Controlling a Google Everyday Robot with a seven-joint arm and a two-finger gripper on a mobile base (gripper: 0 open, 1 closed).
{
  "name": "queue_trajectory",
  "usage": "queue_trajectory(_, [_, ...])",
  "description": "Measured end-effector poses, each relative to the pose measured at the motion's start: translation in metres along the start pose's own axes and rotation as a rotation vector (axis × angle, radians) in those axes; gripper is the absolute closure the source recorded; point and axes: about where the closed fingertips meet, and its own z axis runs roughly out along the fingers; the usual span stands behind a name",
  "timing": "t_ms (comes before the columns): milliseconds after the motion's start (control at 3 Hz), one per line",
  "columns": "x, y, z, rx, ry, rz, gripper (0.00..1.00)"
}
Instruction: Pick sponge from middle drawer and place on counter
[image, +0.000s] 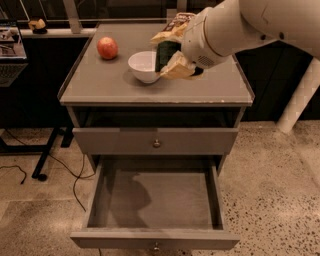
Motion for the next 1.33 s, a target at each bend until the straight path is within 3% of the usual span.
queue_trajectory(667, [0.047,-0.061,0.007,0.082,0.110,0.059,1.00])
queue_trajectory(1333, [0.074,-0.083,0.045,0.019,0.084,0.124,1.00])
